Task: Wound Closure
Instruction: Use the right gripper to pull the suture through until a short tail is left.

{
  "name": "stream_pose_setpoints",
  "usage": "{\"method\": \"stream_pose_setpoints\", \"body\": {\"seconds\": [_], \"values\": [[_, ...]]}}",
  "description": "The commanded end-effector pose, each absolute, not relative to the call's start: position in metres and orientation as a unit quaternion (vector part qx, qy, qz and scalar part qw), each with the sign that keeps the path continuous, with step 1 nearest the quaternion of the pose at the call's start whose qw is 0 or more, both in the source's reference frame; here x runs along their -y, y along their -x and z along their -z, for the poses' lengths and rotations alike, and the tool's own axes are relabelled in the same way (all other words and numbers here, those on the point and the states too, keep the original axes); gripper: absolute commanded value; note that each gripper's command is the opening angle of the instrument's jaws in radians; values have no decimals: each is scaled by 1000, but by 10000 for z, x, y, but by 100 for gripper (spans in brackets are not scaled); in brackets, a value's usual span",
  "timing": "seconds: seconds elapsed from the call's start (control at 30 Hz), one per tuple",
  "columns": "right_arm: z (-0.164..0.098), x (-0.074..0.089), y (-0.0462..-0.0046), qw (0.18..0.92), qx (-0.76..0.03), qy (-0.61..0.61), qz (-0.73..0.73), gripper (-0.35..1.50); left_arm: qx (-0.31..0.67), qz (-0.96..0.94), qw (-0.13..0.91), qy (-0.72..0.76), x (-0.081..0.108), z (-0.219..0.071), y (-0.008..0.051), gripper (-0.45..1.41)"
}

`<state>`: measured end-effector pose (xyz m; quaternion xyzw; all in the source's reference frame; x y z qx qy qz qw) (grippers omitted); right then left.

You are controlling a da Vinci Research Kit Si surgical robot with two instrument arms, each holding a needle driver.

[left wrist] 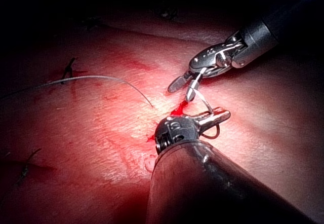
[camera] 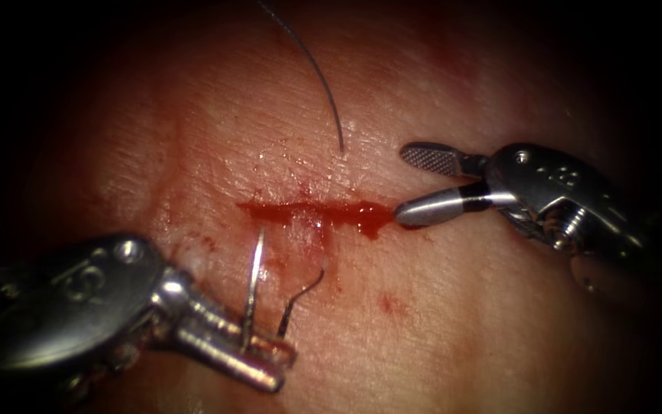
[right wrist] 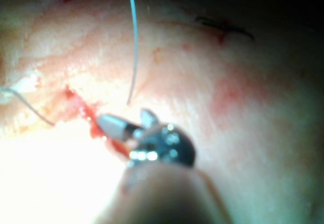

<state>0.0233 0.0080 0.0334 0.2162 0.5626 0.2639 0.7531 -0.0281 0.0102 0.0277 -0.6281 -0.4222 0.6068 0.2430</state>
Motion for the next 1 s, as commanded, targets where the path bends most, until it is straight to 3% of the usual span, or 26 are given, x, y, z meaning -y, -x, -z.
{"method": "stream_pose_setpoints", "body": {"seconds": [0.03,0.27,0.53,1.0], "values": [[-330,-83,-242,756,-570,-210,-244,116,410,-612,229,636,-107,-281,285,-45],[-297,-60,-269,781,-577,-181,-158,116,324,-654,193,656,-125,-286,278,-45],[-296,-37,-299,806,-567,-146,-89,81,288,-676,197,650,-138,-312,269,-45],[-343,-25,-328,818,-558,-118,-67,56,271,-684,203,645,-136,-322,262,-45]]}}
